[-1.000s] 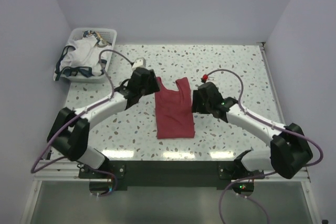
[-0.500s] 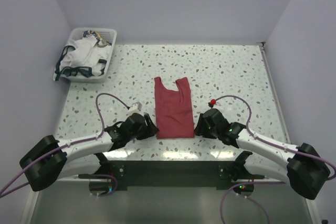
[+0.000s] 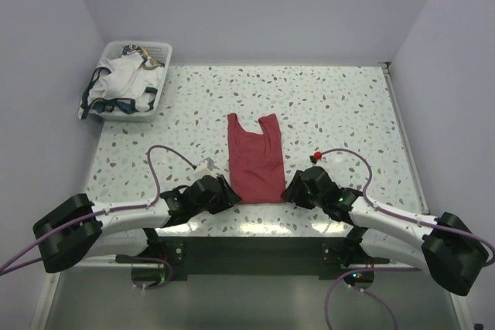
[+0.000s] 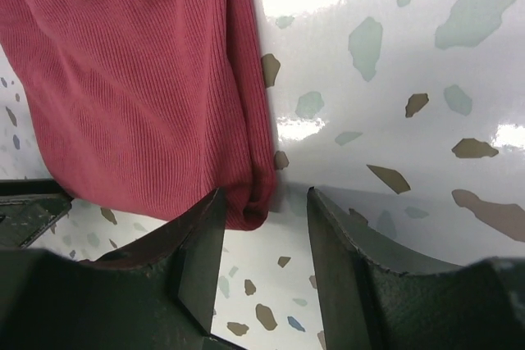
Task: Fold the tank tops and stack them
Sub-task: Fold the tank top
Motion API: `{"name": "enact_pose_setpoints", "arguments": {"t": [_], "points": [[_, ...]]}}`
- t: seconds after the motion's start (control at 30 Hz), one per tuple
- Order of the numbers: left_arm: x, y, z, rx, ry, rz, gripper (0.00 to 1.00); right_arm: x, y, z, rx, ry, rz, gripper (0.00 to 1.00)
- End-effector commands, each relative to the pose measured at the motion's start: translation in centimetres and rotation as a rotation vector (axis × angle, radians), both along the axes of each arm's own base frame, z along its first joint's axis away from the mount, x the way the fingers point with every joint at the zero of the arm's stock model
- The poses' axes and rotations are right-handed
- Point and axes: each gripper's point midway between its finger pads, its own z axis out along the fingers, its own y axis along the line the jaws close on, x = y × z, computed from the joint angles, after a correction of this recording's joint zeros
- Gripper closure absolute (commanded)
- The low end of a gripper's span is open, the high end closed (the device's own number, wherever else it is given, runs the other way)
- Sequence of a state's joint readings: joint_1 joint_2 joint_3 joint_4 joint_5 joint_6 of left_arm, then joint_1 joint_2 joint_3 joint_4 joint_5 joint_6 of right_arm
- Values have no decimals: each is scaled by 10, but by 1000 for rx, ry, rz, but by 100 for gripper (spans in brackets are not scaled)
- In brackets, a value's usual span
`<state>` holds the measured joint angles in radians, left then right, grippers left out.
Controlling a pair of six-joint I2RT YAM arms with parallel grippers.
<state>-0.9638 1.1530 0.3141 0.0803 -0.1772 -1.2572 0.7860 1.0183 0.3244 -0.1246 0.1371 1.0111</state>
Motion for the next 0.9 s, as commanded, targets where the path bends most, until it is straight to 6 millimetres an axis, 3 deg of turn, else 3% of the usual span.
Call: {"name": "enact_pose_setpoints", "arguments": {"t": [0.0, 0.3, 0.6, 0.87], "points": [[-16, 19, -21, 90, 76, 44, 48, -12, -1, -7, 27, 38, -16, 52], [-17, 31, -20, 84, 72, 109, 48, -20, -10, -3, 56, 25, -53, 54], [-16, 28, -32, 84, 89, 121, 51, -14, 0, 14, 109, -14, -43, 54], [-16, 27, -37, 83, 99, 122, 57, -12, 8, 4, 102, 0, -32, 54]]}}
